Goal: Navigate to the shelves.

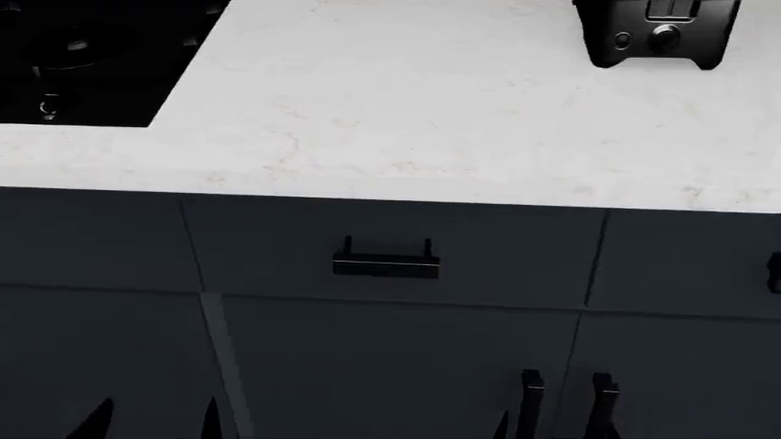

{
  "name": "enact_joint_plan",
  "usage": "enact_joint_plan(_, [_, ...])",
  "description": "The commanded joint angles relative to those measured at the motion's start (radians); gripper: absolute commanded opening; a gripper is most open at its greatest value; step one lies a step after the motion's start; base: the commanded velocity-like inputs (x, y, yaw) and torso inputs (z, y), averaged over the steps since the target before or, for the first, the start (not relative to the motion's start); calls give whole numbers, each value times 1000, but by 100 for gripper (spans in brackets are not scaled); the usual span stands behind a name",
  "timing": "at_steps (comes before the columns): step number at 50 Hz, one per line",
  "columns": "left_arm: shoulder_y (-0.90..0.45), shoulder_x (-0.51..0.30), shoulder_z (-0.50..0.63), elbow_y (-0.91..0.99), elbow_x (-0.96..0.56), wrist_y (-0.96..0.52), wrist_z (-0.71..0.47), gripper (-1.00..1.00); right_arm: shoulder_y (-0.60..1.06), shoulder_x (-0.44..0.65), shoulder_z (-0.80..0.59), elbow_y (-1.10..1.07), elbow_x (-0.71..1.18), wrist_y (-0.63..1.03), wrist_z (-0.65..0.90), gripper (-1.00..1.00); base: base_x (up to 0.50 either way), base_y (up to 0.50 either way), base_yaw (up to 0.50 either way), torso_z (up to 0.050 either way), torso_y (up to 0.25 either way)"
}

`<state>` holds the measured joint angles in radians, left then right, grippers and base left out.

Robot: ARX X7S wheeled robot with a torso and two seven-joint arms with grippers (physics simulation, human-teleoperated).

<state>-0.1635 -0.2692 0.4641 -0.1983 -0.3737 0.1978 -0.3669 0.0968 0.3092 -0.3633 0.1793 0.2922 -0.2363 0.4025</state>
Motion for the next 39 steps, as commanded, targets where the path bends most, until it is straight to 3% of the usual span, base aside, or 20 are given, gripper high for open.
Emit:
enact_joint_plan(1, [-1,-2,2,1,-4,-1,-1,100,1,1,-1,2,3,1,3,100,-441,-14,0,0,0])
enact_joint_plan(39, [-5,-6,10,-3,-10,4,-5,100,4,4,-8,3,5,0,11,100,-443,-14,0,0,0])
